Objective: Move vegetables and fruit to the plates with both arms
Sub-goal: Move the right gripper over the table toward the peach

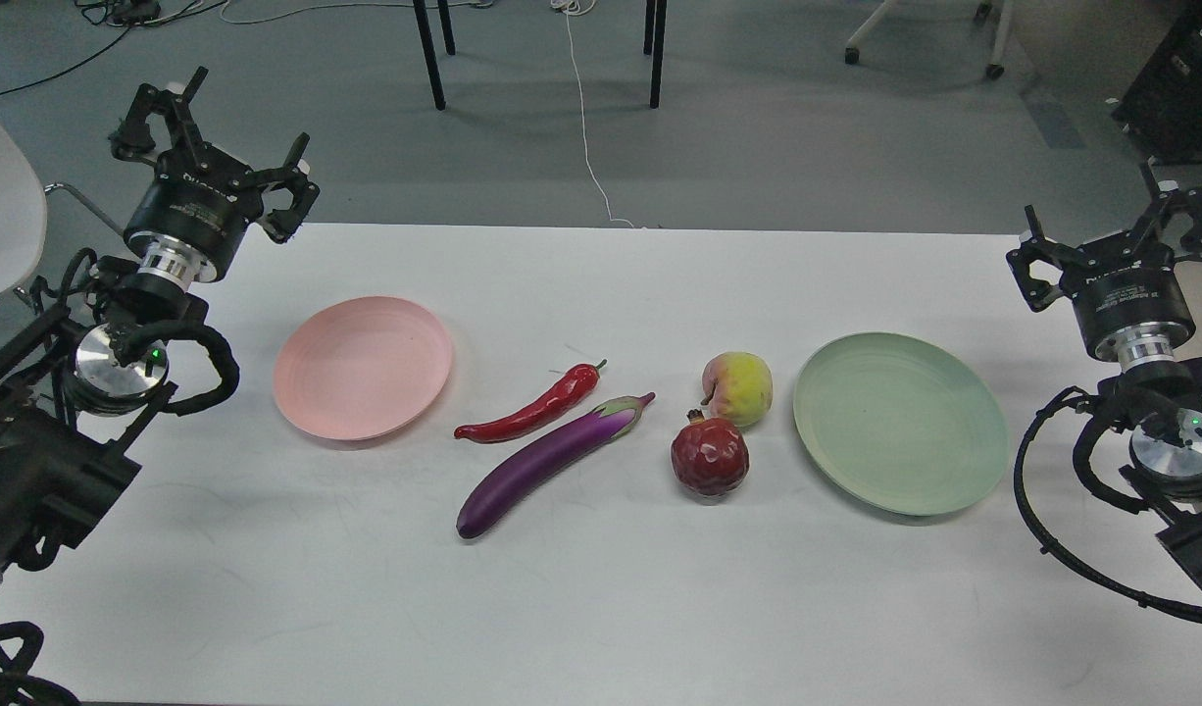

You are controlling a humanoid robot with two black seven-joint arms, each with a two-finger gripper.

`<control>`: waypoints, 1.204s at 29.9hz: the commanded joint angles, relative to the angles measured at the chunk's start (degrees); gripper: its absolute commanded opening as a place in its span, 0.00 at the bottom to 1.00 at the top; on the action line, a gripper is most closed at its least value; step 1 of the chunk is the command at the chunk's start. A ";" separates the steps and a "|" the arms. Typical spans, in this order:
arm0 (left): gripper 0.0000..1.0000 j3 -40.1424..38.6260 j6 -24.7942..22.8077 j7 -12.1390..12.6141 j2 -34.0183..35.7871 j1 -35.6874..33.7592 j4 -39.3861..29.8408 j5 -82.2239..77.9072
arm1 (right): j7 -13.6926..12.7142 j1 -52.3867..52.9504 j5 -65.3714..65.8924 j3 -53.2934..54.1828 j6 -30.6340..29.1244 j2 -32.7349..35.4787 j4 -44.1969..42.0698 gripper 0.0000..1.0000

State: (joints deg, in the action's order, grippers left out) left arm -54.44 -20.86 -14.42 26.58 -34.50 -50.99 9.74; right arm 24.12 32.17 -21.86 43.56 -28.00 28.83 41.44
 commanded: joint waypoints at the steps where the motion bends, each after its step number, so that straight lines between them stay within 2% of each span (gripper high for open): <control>1: 0.98 -0.75 -0.06 -0.08 1.01 0.48 -0.25 -0.16 | 0.14 -0.18 -0.03 0.03 0.00 0.00 0.22 0.98; 8: 0.98 0.04 0.38 -0.43 2.16 0.48 -0.43 -0.33 | -0.21 0.87 1.02 -0.85 0.00 2.45 1.10 0.98; 13: 0.98 0.13 0.56 -0.08 2.07 0.48 -0.34 -0.33 | -1.35 5.18 6.90 -1.72 0.00 9.04 3.03 0.98; 17: 0.98 0.30 0.12 0.62 1.90 0.13 -0.34 -0.42 | -1.53 11.23 12.62 -7.51 0.00 14.83 7.68 0.98; 20: 0.98 0.22 -0.06 0.71 1.99 -0.22 -0.43 -0.51 | -1.62 19.13 12.89 -16.90 0.00 18.62 9.62 0.98; 24: 0.98 0.39 -0.06 0.80 2.25 -0.66 -1.30 -0.60 | -1.79 32.92 14.38 -34.64 0.00 21.52 12.34 0.98; 28: 0.98 0.48 -0.14 0.62 4.00 -0.84 -2.45 -1.30 | -1.70 47.34 20.88 -51.26 0.00 21.27 15.34 0.98; 31: 0.98 0.48 -0.06 0.62 4.27 -0.92 -2.97 -3.32 | -1.70 54.30 22.82 -60.77 0.00 18.81 15.43 0.98; 36: 0.98 0.48 -0.14 0.54 4.18 -0.84 -3.06 -8.15 | -1.70 67.74 28.87 -78.68 0.00 9.69 16.66 0.98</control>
State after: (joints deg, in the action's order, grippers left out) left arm -53.95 -20.97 -13.83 30.73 -35.43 -54.05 3.73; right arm 22.39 93.32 3.15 -25.91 -28.01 43.58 57.34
